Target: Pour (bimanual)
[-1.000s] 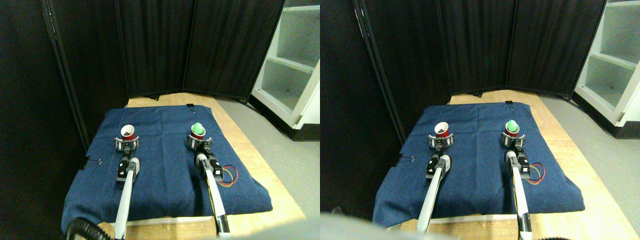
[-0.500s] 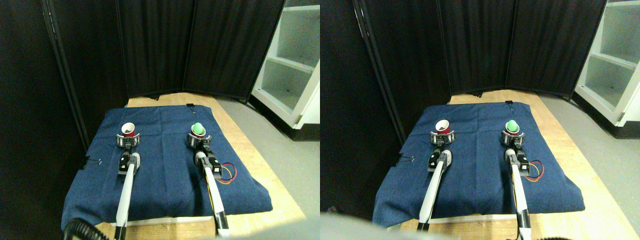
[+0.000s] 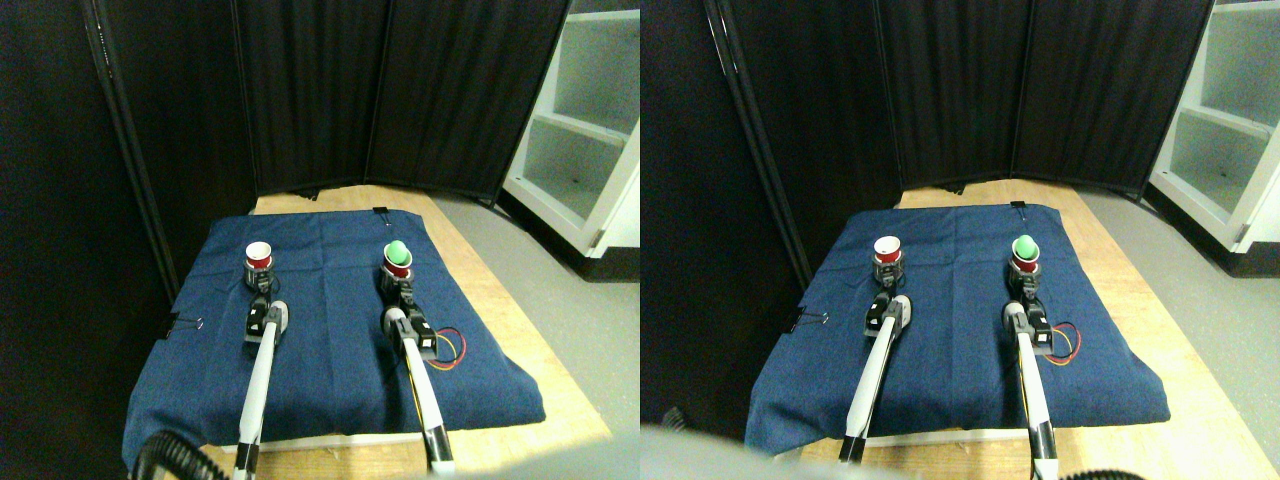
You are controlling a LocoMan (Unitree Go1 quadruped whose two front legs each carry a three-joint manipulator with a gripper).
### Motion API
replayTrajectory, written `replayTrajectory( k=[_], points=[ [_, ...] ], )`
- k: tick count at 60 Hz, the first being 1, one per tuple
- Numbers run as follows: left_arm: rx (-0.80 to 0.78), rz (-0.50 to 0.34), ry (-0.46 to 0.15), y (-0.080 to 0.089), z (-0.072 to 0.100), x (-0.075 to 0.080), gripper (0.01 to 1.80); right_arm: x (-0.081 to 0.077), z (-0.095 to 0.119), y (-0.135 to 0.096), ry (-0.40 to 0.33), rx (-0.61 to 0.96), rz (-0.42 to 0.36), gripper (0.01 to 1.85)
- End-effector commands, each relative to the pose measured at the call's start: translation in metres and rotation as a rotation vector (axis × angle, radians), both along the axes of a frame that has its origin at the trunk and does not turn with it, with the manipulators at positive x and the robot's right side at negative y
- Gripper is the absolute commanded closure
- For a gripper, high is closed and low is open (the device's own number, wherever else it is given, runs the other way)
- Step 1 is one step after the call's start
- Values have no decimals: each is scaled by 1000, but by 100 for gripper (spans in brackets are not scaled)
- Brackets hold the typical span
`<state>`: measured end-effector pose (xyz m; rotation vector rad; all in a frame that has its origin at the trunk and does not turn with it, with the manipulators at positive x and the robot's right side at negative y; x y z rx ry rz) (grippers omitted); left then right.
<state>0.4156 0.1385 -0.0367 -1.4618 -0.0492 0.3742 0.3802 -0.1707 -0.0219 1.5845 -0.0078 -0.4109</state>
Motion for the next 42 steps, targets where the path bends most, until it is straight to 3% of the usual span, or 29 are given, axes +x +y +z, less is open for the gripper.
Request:
replayTrajectory(
  k=[1, 20, 42],
  points=[
    [3, 12, -25, 0, 6, -1, 148, 4, 4, 6, -13, -19, 26, 153],
    [3, 1, -37, 0, 10, -13, 148, -5, 8, 10, -21, -26, 43, 153],
    [-12, -50, -69, -7, 28, -28, 148, -20, 37, 16, -40, -87, 87, 153]
  ],
)
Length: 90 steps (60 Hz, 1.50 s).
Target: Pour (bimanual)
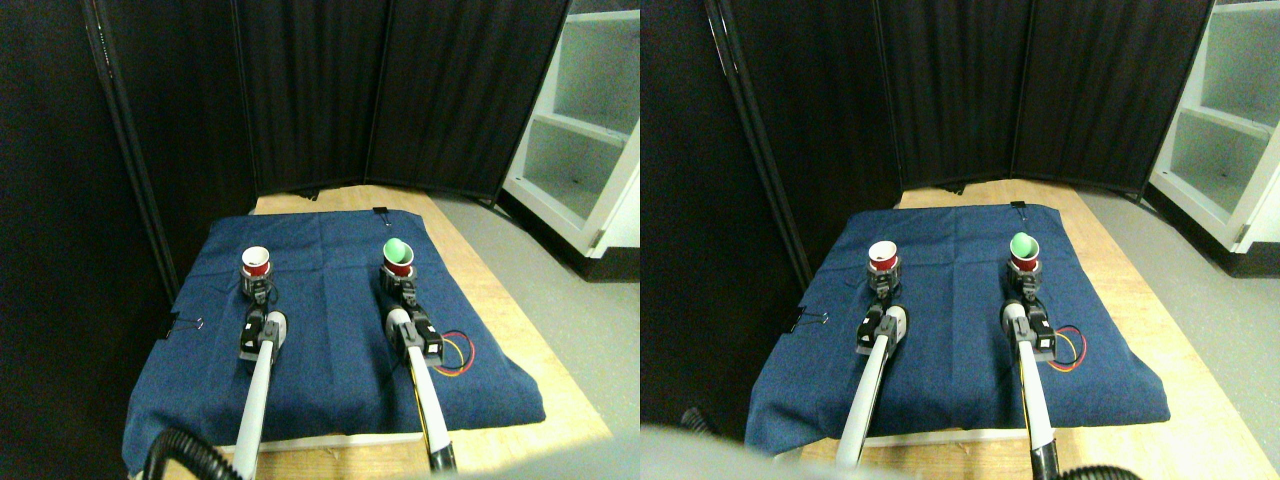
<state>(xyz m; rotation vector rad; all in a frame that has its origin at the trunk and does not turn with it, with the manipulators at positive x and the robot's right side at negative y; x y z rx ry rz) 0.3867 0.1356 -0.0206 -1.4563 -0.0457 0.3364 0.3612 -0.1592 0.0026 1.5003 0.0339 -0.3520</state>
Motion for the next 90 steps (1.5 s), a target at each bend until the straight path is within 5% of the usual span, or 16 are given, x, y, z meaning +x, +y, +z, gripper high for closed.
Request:
replayTrajectory(
  k=[1, 56, 90],
  points=[
    [-25, -29, -49, -4, 13, 1, 148, -1, 14, 5, -47, -9, 25, 153],
    [-40, -162, -9, -67, 63, 14, 148, 27, 80, 21, -54, -162, 148, 153],
    [-71, -221, 10, -99, 79, 12, 148, 35, 101, 37, -58, -259, 195, 153]
  ],
)
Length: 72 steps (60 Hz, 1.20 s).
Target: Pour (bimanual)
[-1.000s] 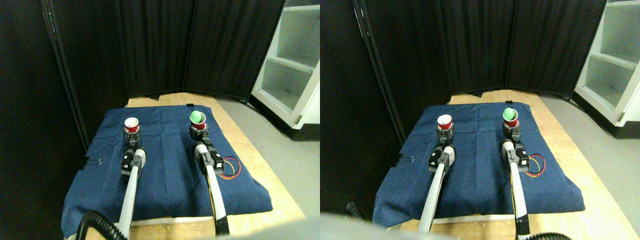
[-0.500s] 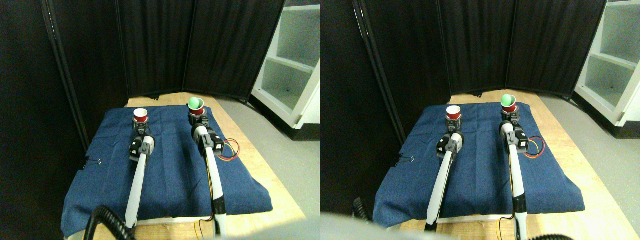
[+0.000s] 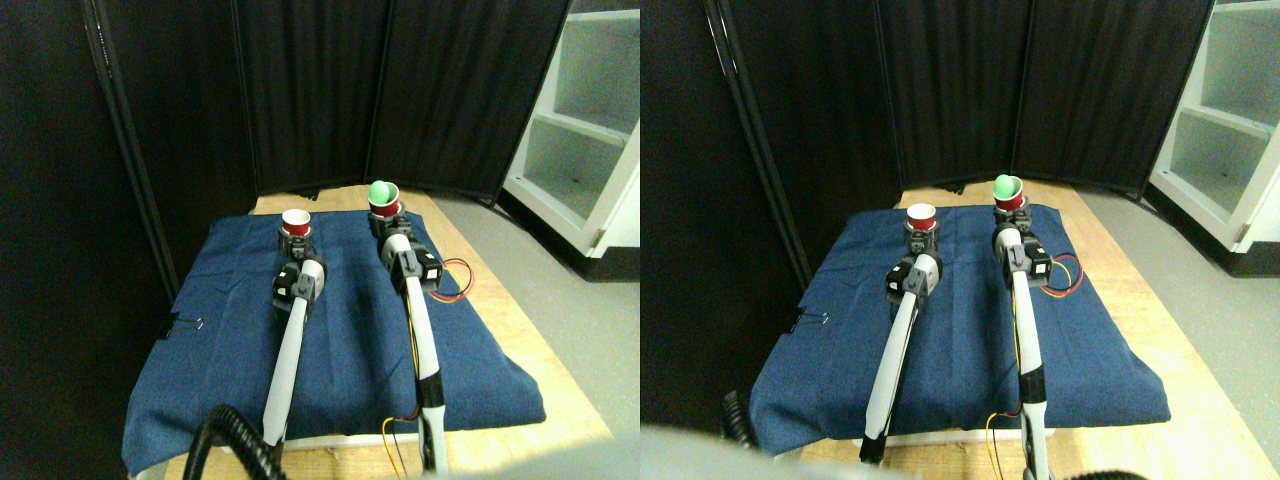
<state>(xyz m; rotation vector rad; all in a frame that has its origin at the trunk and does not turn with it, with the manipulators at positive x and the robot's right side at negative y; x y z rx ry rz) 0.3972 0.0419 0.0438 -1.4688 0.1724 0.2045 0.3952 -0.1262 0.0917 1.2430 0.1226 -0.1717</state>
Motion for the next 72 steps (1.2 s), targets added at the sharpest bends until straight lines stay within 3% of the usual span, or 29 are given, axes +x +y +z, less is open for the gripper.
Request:
replayTrajectory(
  k=[1, 11, 20, 24, 35, 47, 54, 65, 72],
  points=[
    [-44, -2, -48, -6, 14, 1, 148, 2, 13, 4, -43, 0, -1, 153],
    [-50, -8, -43, -10, 15, 0, 148, 2, 23, 9, -35, -13, 50, 153],
    [-60, -4, -34, -14, 14, -4, 148, -3, 36, 15, -48, -123, 103, 153],
    [-71, -7, -34, -18, 15, -6, 148, -1, 40, 19, -74, -181, 162, 153],
    [-81, -31, -26, -28, 15, -11, 148, -2, 51, 29, -63, -123, 189, 153],
    [-70, -33, -51, -25, 17, -13, 148, -7, 55, 35, -83, -124, 193, 153],
    [-29, -7, -74, -20, 21, -15, 148, -8, 46, 35, -75, -111, 145, 153],
    [91, -28, -112, 0, 23, -15, 148, -9, 39, 24, -89, -147, 110, 153],
    [119, -45, -122, 13, 26, -16, 148, -14, 35, 18, -56, -170, 63, 153]
  ],
)
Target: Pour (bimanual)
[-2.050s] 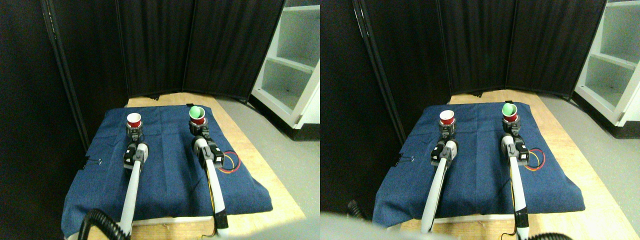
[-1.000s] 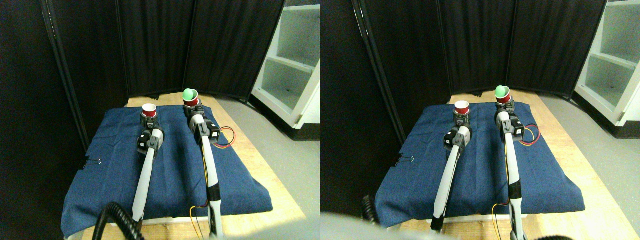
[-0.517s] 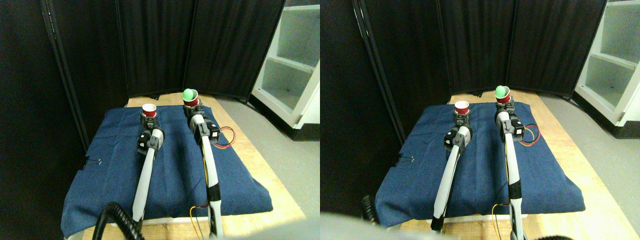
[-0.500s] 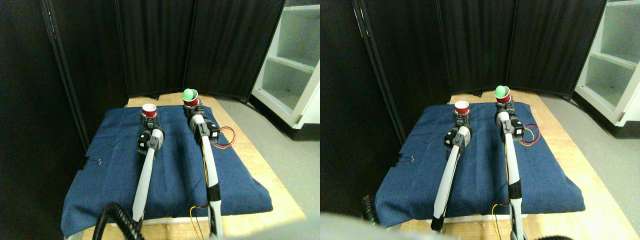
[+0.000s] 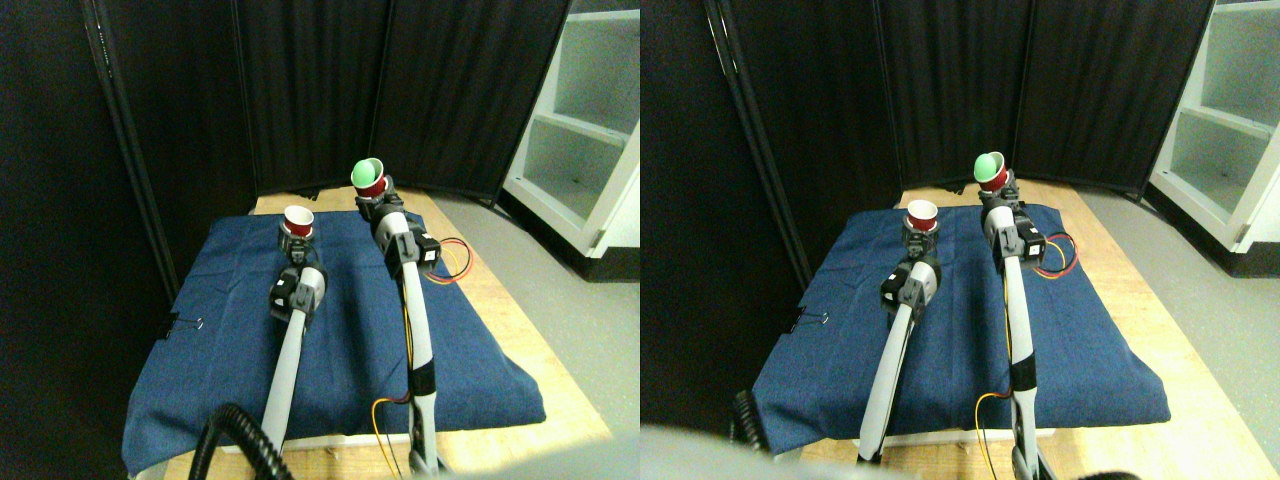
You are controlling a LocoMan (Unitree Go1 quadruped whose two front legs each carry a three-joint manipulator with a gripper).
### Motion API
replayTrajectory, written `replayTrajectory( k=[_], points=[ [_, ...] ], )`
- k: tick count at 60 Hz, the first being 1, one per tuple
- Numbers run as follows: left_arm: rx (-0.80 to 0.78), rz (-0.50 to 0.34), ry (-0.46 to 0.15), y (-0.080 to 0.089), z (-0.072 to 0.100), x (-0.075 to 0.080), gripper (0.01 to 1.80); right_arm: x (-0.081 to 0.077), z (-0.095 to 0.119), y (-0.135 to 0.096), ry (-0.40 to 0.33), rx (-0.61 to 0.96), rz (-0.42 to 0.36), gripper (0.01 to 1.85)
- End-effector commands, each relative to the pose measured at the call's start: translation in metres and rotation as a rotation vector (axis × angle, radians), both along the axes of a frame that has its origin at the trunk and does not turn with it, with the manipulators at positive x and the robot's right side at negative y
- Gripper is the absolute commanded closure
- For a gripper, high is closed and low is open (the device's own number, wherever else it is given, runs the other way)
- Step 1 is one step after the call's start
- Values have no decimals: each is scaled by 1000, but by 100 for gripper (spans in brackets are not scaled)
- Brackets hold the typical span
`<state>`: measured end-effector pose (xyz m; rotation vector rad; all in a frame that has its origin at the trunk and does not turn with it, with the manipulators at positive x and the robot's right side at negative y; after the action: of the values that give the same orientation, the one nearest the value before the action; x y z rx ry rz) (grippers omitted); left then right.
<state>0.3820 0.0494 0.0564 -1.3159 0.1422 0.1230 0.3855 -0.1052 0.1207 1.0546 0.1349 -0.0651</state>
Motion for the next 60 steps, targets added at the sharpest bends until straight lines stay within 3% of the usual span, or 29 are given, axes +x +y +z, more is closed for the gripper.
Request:
replayTrajectory(
  k=[1, 6, 16, 34, 49, 60],
  points=[
    [-31, 8, -58, 8, 14, -2, 148, -5, 6, -4, -11, 33, -59, 153],
    [-20, 15, -63, 12, 15, -3, 148, -9, 6, -6, 0, 59, -93, 153],
    [-21, 8, -66, 13, 16, -3, 148, -12, 12, -5, -21, -16, -53, 153],
    [-26, -21, -69, 10, 38, 4, 148, -13, 28, 11, -60, -16, 11, 153],
    [-40, -34, -72, -3, 64, 2, 148, -11, 40, 24, -65, 23, 9, 153],
    [-81, -62, -66, -16, 68, 2, 148, -3, 42, 26, -56, 53, 23, 153]
  ],
)
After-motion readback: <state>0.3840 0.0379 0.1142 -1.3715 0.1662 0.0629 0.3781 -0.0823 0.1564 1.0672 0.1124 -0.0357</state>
